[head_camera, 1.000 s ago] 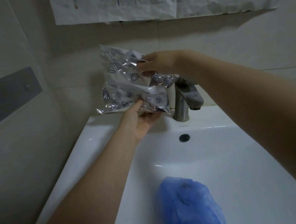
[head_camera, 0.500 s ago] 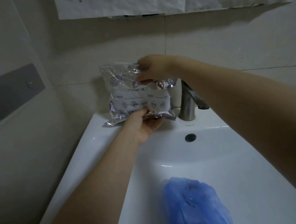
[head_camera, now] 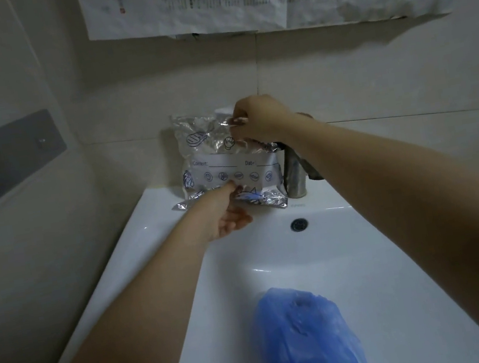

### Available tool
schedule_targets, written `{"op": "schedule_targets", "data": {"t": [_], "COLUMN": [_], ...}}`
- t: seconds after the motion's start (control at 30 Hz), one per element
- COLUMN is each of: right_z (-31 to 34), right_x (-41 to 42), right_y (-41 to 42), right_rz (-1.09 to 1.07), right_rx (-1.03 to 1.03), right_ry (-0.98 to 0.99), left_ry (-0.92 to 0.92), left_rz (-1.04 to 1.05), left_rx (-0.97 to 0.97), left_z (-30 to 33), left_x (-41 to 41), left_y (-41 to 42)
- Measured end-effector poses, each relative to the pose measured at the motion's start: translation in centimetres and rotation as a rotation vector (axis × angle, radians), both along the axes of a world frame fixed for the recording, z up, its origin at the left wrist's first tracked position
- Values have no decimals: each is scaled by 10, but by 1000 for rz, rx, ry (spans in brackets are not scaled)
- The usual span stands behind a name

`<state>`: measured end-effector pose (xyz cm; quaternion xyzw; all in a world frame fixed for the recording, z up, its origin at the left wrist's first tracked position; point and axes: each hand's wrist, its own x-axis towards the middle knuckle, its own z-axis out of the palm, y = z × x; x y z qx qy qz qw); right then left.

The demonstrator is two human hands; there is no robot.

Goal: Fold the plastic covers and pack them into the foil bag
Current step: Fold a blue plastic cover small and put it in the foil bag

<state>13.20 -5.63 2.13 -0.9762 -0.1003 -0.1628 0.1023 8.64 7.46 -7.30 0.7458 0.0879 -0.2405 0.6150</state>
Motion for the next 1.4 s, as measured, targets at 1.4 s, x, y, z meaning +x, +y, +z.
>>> {"op": "schedule_targets", "data": {"t": [1.4], "right_z": [-158], "right_x": [-200], "right_y": [-71], "right_rz": [-201], "right_rx": [498], "right_ry": [64], "left_ry": [-707], "left_rz": [-297], "left_rx": [450], "left_z": [-68], "left_x": [-113], "left_y": [-32]}}
